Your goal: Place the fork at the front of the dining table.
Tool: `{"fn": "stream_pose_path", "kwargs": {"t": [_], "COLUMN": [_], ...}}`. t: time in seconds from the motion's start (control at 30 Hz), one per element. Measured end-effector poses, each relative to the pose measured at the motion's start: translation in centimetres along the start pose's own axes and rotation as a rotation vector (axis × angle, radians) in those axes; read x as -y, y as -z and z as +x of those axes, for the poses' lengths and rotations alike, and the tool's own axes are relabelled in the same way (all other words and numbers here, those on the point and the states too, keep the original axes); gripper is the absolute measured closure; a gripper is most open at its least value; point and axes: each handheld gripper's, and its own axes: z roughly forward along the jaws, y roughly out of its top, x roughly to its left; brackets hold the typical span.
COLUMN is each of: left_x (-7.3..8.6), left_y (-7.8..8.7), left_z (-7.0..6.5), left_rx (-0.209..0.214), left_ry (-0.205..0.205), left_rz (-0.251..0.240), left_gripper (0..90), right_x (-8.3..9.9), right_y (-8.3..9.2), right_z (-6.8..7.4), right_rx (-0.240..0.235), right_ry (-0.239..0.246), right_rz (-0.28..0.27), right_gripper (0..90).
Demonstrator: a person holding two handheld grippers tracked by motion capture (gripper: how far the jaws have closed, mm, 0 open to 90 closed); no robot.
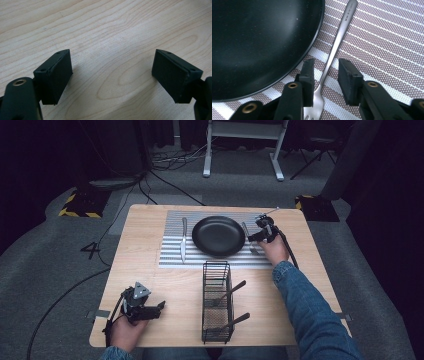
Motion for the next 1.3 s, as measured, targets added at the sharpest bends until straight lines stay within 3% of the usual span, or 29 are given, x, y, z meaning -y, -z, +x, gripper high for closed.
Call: {"fn": "stream_pose_path", "kwargs": {"t": [0.27,0.37,0.43,0.83,1.3], "left_x": [0.0,0.0,0.0,0.0,0.0], "left_y": [0.0,0.0,0.0,0.0,0.0], "left_z": [0.0,0.0,0.0,0.0,0.0], "left_rx": [0.000,0.000,0.000,-0.001,0.000], "left_ry": [0.000,0.000,0.000,0.000,0.000], "left_rz": [0.000,0.001,0.001,0.000,0.000], "left_gripper": [16.9,16.9,16.9,16.9,16.9], "right_x": [0.2,0.1,0.0,0.1,0.8], "right_y": [-1.2,-1.3,-1.4,-1.2,-0.5], "right_z": [0.3,0.6,0.7,0.6,-0.3], "right_rx": [0.017,0.042,0.062,0.103,0.121], "right_ry": [-0.019,-0.007,0.012,-0.023,-0.080], "right_rz": [0.014,0.017,0.022,0.021,0.036], "right_gripper": [62.8,62.6,64.4,79.3,84.3]}}
